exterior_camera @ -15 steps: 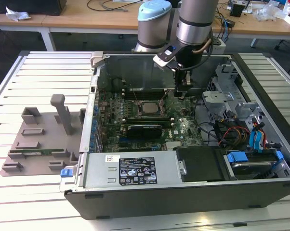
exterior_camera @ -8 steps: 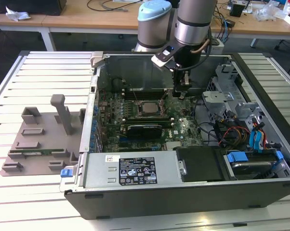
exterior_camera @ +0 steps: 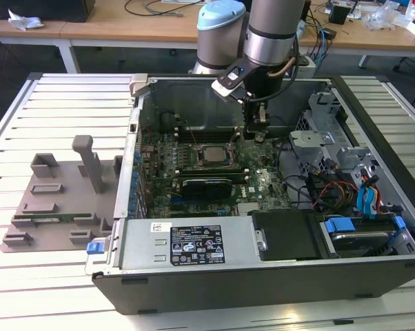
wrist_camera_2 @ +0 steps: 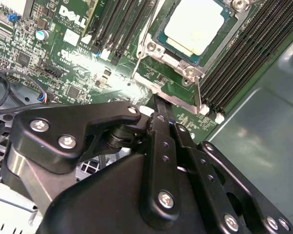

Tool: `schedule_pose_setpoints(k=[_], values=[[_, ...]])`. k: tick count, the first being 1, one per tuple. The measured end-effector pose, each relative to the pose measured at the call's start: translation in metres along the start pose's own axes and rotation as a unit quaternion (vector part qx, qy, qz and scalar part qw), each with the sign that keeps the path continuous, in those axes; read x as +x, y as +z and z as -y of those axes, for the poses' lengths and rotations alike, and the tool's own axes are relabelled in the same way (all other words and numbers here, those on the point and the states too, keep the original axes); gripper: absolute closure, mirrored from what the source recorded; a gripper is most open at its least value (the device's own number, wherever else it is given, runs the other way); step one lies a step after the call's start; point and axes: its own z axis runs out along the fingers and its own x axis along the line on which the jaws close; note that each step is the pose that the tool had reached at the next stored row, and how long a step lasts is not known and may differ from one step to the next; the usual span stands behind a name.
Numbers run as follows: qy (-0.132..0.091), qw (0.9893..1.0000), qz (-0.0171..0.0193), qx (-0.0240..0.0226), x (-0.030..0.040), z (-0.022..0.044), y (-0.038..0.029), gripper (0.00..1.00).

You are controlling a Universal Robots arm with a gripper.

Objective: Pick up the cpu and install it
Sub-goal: 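Close the cpu cover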

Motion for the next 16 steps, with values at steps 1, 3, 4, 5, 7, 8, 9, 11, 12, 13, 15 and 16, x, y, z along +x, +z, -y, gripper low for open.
schedule_pose_setpoints(k=[1,3,4,5,7,8,9,11,12,13,15,16], values=[[0.000,1.0000,0.0001,0.0000,0.0000,0.0010,0.0002,0.89],[0.000,1.0000,0.0000,0.0000,0.0002,0.0045,0.0017,0.89],[0.000,1.0000,0.0000,0.0000,0.0002,0.0053,0.0021,0.89],[0.000,1.0000,0.0001,0.0000,0.0002,0.0060,0.0024,0.89],[0.000,1.0000,0.0001,0.0000,0.0003,0.0091,0.0036,0.89],[0.000,1.0000,0.0001,0.0000,0.0004,0.0100,0.0039,0.89],[0.000,1.0000,0.0001,0.0000,0.0004,0.0112,0.0044,0.89],[0.000,1.0000,0.0000,0.0000,0.0005,0.0138,0.0054,0.89],[0.000,1.0000,0.0000,0.0000,0.0005,0.0146,0.0058,0.89],[0.000,1.0000,0.0001,0.0000,0.0005,0.0154,0.0061,0.89],[0.000,1.0000,0.0000,0.0000,0.0006,0.0168,0.0067,0.89],[0.000,1.0000,0.0000,0.0000,0.0006,0.0174,0.0070,0.89]])
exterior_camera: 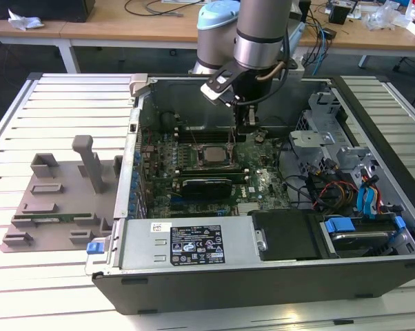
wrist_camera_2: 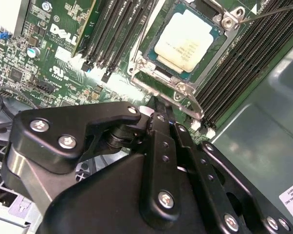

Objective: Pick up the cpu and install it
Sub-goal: 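Close the cpu cover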

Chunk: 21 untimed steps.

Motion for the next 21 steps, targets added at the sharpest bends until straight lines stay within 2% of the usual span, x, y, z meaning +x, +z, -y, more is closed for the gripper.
schedule_pose_setpoints(k=[10,16,21], values=[[0.000,1.0000,0.0000,0.0000,0.0005,0.0093,0.0066,0.89],[0.000,1.0000,0.0000,0.0000,0.0007,0.0122,0.0096,0.89],[0.000,1.0000,0.0000,0.0000,0.0010,0.0160,0.0153,0.89]])
